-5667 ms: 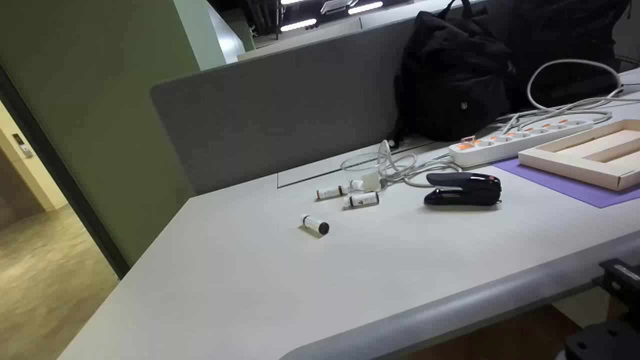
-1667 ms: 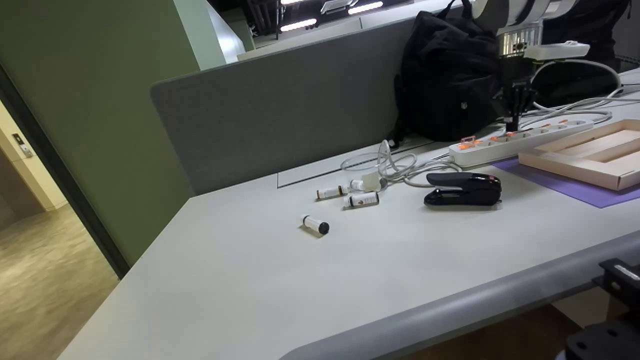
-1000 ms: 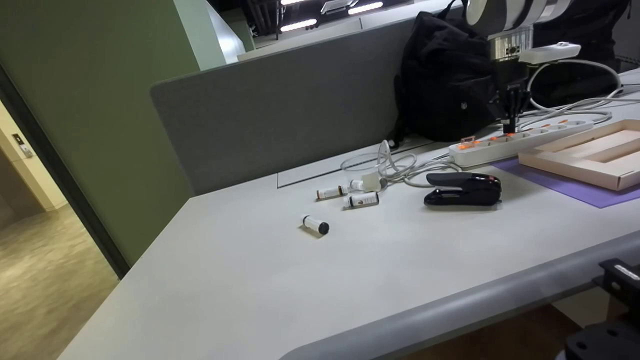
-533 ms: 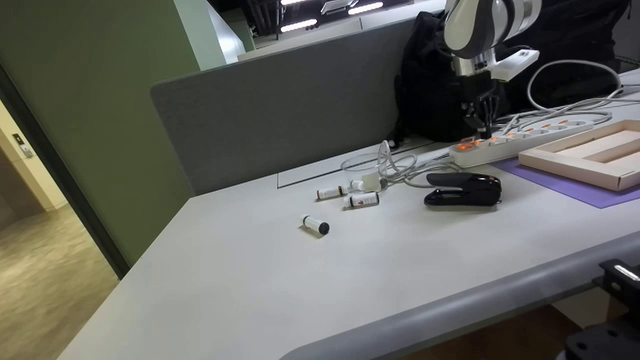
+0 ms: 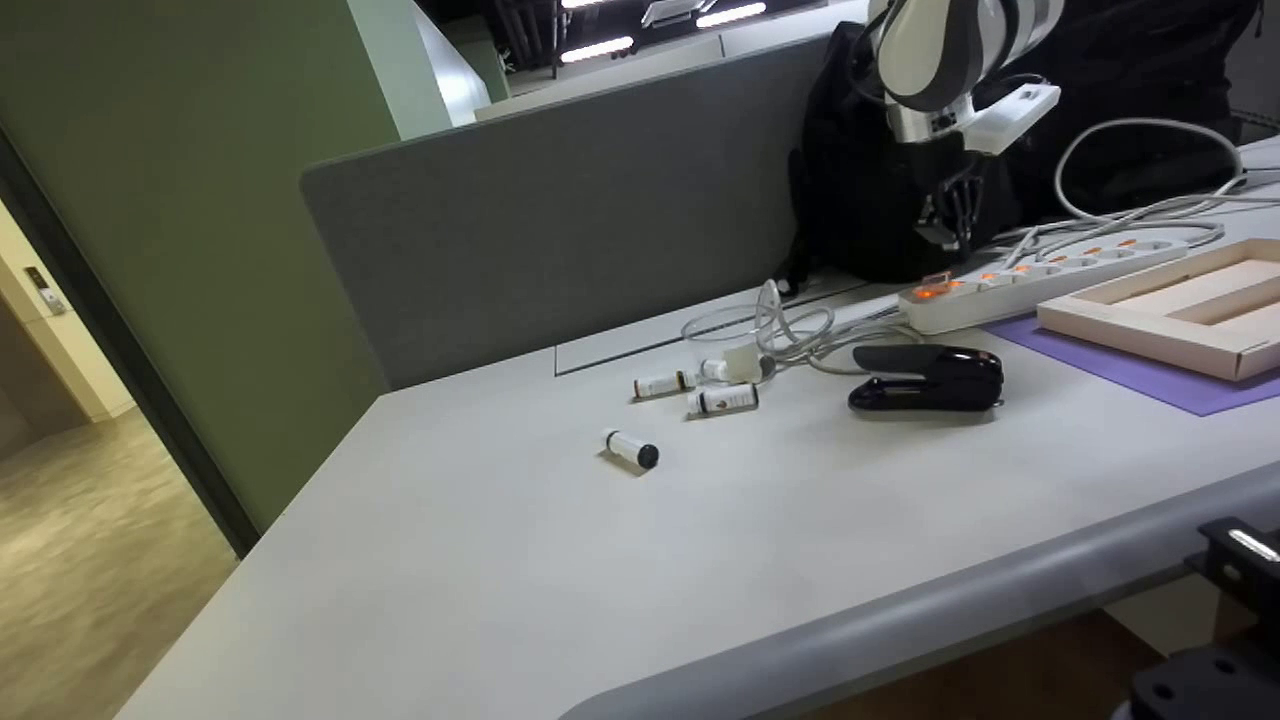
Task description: Turn off the fourth switch from the right of the adaptor.
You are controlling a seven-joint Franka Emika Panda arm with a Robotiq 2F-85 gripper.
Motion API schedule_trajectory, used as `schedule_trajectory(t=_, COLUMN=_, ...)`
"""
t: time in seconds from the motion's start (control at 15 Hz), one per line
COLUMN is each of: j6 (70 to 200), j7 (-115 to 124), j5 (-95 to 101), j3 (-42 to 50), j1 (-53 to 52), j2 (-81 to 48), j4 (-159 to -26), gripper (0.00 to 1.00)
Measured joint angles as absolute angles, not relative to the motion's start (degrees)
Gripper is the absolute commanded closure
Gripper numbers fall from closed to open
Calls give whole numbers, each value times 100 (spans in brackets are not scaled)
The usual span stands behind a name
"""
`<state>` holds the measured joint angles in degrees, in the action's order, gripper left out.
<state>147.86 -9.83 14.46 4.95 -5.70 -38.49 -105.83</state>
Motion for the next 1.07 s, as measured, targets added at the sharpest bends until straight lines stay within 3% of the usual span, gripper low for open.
schedule_trajectory(t=0.4, j6=13902, j7=-984, j5=1091, j3=472, j1=-98, j2=-3427, j4=-10542, gripper=100)
schedule_trajectory(t=1.07, j6=13169, j7=-1001, j5=418, j3=188, j1=269, j2=-3883, j4=-10221, gripper=100)
